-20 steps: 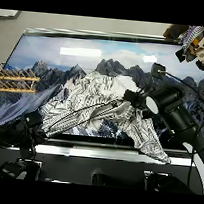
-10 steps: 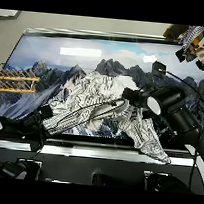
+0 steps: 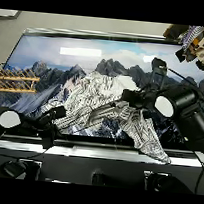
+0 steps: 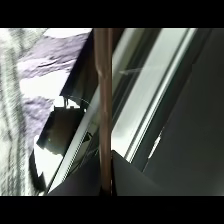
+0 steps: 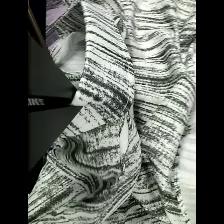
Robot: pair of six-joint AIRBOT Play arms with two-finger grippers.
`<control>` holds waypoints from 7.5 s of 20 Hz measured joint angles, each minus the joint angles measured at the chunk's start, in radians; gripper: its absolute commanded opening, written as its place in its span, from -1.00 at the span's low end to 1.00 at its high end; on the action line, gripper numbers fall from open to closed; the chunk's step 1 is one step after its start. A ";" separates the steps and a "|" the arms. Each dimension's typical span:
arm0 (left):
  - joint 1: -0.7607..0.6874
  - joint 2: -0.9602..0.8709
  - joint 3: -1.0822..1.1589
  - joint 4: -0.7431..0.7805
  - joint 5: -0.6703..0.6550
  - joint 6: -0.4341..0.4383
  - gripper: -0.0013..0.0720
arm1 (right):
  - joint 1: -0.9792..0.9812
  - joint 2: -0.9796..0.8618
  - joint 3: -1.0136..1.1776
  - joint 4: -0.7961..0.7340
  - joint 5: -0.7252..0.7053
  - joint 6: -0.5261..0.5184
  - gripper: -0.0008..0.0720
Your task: Fold the clothes and pants, and hang the long-sleeved shirts on hangers.
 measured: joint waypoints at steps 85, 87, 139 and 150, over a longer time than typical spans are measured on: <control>0.096 -0.256 0.229 -0.034 0.242 -0.600 0.98 | -0.241 -0.218 0.207 0.386 0.348 -1.709 -0.92; 0.111 -0.180 0.119 -0.085 0.290 -0.643 0.98 | -0.241 -0.216 0.207 0.367 0.317 -1.647 -0.92; 0.037 -0.313 0.276 -0.147 0.712 -0.703 -0.91 | -0.241 -0.145 0.208 0.283 0.461 -1.187 -0.92; 0.039 -0.311 0.425 -0.090 0.601 -0.698 -0.91 | -0.241 -0.134 0.208 0.182 0.492 -1.082 -0.92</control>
